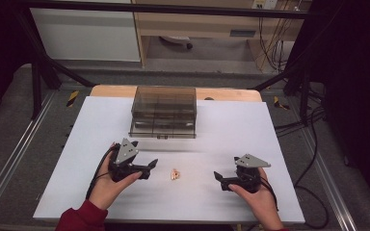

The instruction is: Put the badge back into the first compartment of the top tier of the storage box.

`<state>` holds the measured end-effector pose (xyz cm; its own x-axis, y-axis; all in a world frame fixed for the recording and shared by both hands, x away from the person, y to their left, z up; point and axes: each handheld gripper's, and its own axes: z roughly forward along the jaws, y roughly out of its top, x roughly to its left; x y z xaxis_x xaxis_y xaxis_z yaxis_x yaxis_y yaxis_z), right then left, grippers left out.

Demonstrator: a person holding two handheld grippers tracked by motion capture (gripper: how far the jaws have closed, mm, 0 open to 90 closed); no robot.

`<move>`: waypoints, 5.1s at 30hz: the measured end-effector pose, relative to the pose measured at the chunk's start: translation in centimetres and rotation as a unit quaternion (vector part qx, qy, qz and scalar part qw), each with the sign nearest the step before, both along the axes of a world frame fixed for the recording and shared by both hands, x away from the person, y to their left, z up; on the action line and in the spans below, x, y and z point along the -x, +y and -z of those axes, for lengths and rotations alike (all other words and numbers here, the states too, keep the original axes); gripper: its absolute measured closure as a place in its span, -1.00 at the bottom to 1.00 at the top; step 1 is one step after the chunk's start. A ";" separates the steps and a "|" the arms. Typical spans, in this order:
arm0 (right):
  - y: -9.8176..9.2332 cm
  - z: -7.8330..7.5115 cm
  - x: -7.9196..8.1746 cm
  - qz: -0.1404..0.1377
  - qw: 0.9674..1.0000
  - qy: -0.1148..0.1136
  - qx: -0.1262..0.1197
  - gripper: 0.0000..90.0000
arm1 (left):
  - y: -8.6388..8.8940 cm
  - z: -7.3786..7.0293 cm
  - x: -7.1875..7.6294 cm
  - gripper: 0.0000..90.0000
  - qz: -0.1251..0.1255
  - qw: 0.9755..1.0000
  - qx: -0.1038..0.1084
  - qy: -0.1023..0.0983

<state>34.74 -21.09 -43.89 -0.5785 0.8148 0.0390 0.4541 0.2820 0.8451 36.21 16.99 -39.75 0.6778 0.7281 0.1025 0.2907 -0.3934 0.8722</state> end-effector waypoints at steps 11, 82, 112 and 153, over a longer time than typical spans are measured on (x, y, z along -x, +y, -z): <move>0.1 0.1 0.0 0.000 1.000 0.002 0.002 -0.92 | -2.6 0.8 0.9 -0.87 0.024 0.999 -0.017 0.015; 0.1 0.5 -0.4 -0.014 0.999 0.006 0.036 -0.93 | -8.2 5.5 -0.4 -0.62 0.037 0.993 -0.084 0.077; 0.1 0.6 -0.3 -0.015 0.999 0.012 0.033 -0.93 | -8.5 5.9 0.4 0.36 0.078 0.990 -0.066 0.097; 0.2 0.5 -0.3 -0.021 0.999 0.012 0.032 -0.93 | -6.9 5.0 0.0 0.76 0.078 0.991 -0.061 0.085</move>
